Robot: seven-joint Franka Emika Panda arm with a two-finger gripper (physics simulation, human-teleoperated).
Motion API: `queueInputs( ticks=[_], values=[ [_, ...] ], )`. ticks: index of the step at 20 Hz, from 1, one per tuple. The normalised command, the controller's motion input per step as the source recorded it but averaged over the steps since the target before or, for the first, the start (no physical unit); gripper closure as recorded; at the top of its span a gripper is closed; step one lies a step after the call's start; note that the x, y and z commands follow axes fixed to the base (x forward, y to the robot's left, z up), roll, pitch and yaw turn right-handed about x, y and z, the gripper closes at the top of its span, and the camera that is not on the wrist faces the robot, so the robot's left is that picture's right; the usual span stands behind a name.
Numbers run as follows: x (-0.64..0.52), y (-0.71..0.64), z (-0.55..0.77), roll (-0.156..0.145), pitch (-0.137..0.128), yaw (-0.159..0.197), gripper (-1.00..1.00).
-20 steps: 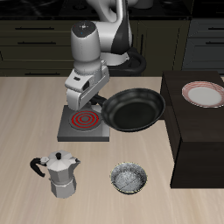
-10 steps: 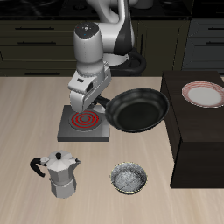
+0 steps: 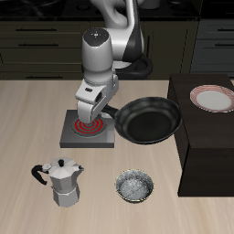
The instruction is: Place the frypan on the top layer of the shelf
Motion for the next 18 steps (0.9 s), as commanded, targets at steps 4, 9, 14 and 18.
queueInputs(
  ticks=[4,9,14,18],
  values=[
    [0.05,0.28,0.02,0.037,0.009,0.044,1.0],
    [0.03,0.37,0.01,0.052,0.007,0.054,1.0],
    [0.02,0.43,-0.02,0.054,0.002,0.012,1.0],
    [0.01,0.28,-0.02,0.046,0.007,0.002,1.0]
  ],
)
